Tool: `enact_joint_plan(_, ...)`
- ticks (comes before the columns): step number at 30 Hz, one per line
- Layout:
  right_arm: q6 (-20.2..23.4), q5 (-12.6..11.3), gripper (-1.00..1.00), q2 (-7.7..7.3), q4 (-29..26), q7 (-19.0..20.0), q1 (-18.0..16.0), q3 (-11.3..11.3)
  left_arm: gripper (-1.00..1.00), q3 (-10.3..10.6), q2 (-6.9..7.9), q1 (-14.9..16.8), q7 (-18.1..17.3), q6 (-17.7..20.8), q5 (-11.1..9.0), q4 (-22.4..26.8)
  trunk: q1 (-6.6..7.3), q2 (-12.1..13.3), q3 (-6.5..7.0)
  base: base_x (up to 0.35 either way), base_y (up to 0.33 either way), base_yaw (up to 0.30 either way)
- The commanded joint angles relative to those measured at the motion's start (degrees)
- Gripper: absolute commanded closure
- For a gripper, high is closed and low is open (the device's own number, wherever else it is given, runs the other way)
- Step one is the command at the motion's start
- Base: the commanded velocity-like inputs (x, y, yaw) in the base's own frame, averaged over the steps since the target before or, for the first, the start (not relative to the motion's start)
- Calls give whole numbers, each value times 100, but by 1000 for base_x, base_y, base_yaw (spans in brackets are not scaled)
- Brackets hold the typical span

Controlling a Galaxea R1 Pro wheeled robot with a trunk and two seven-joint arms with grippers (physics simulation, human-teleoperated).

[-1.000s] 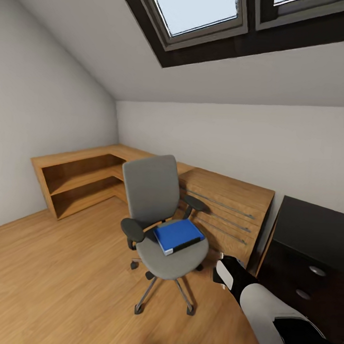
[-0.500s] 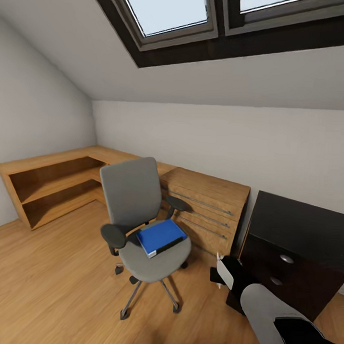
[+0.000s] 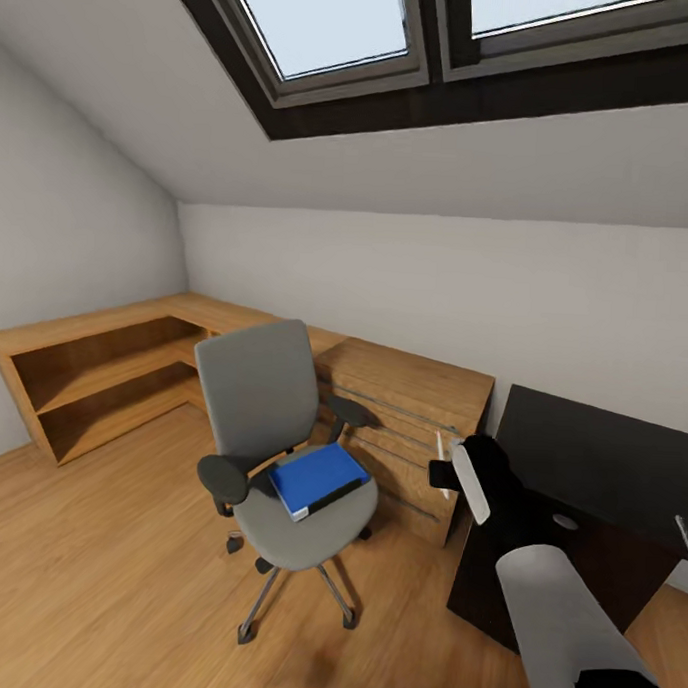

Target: In the bedroom, organize the workspace by keeping the computer under the desk, ensuring the monitor is on the desk, placing the keyboard on the desk next to the monitor, placing the mouse on the desk next to the keyboard, moving the folder from the swivel chair onto the desk next to the mouse, stacking the notebook on top of the folder with the pen on top of the notebook, and positioning the swivel chair next to the desk.

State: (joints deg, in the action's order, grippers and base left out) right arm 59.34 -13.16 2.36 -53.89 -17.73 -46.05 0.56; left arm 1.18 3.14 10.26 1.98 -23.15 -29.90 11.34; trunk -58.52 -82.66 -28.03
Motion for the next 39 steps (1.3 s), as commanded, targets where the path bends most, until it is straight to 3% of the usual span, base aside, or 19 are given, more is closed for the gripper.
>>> enact_joint_plan(1,-13,-71,100,-9,-16,-58,26,6,-100,14,-5,3,21,-14,2,0,23,38,12,0,0,0)
enact_joint_plan(4,-204,-73,100,-40,-43,-43,143,9,-100,10,-20,3,22,-14,2,0,89,159,66,0,0,0)
enact_joint_plan(12,-211,-110,100,-154,-72,-20,182,-23,-100,12,-24,3,20,-14,2,0,265,479,211,0,0,0)
enact_joint_plan(17,-129,-120,100,-148,-192,-26,184,-620,-100,14,-38,3,16,-14,2,0,374,680,315,0,0,-156)
enact_joint_plan(21,-45,-122,100,-148,-207,-29,184,-792,-100,14,-45,3,16,-14,2,0,462,840,408,0,0,-226)
enact_joint_plan(39,-38,-117,100,-148,-204,-22,184,-846,-100,22,-68,3,13,-14,11,-7,858,1562,825,0,0,-58)
